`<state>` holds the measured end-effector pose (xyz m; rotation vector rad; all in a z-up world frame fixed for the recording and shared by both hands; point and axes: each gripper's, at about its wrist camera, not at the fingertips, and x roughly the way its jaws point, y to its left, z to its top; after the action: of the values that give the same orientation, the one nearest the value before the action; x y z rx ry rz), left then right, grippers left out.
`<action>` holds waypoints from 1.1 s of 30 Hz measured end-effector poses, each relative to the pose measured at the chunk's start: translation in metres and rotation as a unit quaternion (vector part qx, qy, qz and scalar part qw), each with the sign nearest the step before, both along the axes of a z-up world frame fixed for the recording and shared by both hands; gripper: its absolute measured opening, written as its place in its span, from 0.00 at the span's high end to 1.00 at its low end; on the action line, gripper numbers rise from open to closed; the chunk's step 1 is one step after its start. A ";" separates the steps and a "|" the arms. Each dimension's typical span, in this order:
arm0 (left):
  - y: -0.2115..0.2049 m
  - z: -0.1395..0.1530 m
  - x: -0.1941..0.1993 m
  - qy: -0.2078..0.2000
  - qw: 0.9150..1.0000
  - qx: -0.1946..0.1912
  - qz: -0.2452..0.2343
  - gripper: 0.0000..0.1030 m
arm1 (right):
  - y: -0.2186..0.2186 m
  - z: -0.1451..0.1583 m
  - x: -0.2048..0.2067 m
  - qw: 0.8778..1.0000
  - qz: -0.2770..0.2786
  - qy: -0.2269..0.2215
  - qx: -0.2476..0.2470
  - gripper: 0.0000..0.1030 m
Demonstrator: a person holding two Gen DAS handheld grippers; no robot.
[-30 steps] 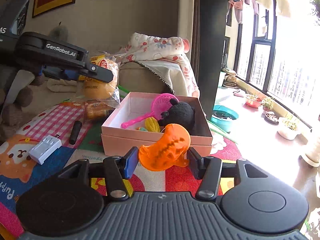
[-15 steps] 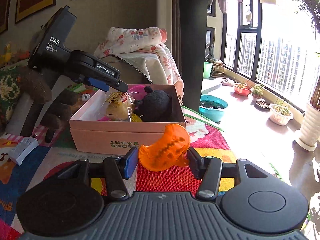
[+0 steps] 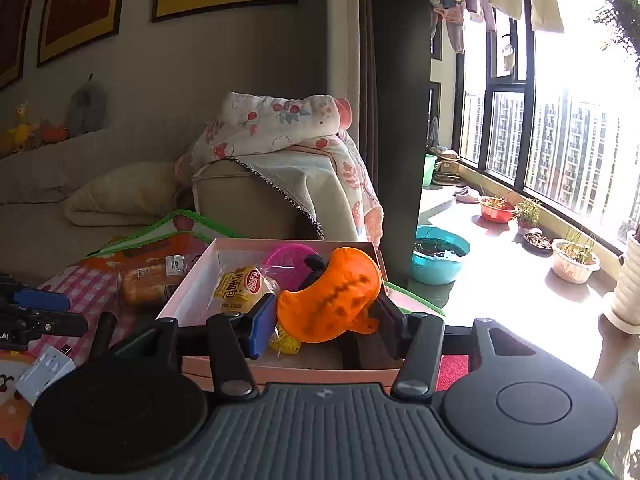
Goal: Organize objects
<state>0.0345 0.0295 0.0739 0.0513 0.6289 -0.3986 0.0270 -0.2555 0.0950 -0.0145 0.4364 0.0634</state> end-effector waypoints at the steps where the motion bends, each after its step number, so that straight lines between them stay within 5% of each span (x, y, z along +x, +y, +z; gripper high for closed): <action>1: 0.006 -0.002 -0.004 0.003 1.000 0.003 0.006 0.48 | 0.001 0.000 0.007 1.000 -0.001 0.004 0.001 0.47; 4: 0.022 -0.009 -0.010 0.010 1.000 -0.001 0.023 0.48 | 0.004 -0.003 0.019 1.000 -0.012 0.014 -0.001 0.23; 11: 0.033 -0.016 0.004 0.004 1.000 0.001 0.023 0.48 | 0.020 -0.024 -0.002 1.000 -0.008 0.012 -0.023 0.13; 18: -0.004 -0.003 0.061 -0.050 0.994 0.082 -0.043 0.47 | 0.025 -0.046 -0.033 1.000 0.001 0.013 -0.026 0.03; 23: -0.013 -0.005 0.122 -0.013 0.992 0.108 -0.057 0.47 | 0.021 -0.065 -0.034 0.999 -0.007 0.037 -0.008 0.03; 29: 0.001 -0.008 0.172 0.032 0.996 0.057 -0.057 0.47 | 0.015 -0.065 -0.041 0.999 -0.026 0.017 0.010 0.02; 33: 0.016 -0.013 0.204 0.066 0.998 -0.006 0.021 0.47 | 0.015 -0.066 -0.041 1.000 -0.023 0.016 0.012 0.02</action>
<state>0.2389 0.0454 0.0605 -0.0003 0.7575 -0.3675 -0.0141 -0.2405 0.0294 0.0209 0.4683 0.0246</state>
